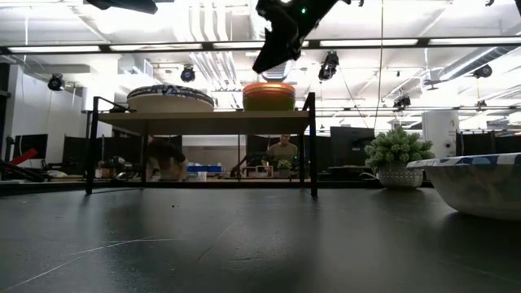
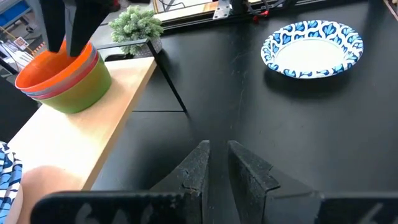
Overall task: Place and stack bowls onto a shelf
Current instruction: Stack the white bowl on top of the other white bowl on the shelf
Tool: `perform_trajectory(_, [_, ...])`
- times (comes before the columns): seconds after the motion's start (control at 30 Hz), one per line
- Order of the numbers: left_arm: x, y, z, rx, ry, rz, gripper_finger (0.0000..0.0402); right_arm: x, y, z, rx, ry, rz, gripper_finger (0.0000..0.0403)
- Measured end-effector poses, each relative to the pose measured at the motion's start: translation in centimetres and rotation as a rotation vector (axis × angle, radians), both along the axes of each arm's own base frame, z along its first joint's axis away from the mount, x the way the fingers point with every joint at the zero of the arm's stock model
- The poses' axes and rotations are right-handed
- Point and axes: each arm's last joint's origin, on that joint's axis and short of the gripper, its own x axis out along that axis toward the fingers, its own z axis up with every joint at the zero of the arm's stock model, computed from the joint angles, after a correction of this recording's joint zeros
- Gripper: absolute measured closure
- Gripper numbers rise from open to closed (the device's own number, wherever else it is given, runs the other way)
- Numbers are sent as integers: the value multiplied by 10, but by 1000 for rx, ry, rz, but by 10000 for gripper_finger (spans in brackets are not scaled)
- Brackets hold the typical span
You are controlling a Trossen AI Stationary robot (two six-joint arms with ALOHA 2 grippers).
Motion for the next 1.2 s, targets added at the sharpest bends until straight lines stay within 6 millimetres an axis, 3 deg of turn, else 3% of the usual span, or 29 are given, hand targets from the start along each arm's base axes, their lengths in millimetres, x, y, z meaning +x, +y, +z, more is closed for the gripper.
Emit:
perform_trajectory(0.17, [0, 0, 0, -21, -7, 11, 365, -5, 24, 6, 34, 11, 62, 284])
perform_trajectory(0.33, [0, 0, -1, -49, -18, 27, 365, -13, 59, 8, 59, 35, 137, 304])
perform_trajectory(0.6, [4, -3, -1, -103, -72, 33, 365, -34, 115, -8, 137, 106, 218, 323])
perform_trajectory(0.93, [29, -20, -9, -96, -135, -4, 365, -89, 157, -44, 275, 119, 209, 319])
perform_trajectory(1.2, [62, -40, -12, -46, -184, -41, 365, -142, 167, -70, 293, 23, 122, 320])
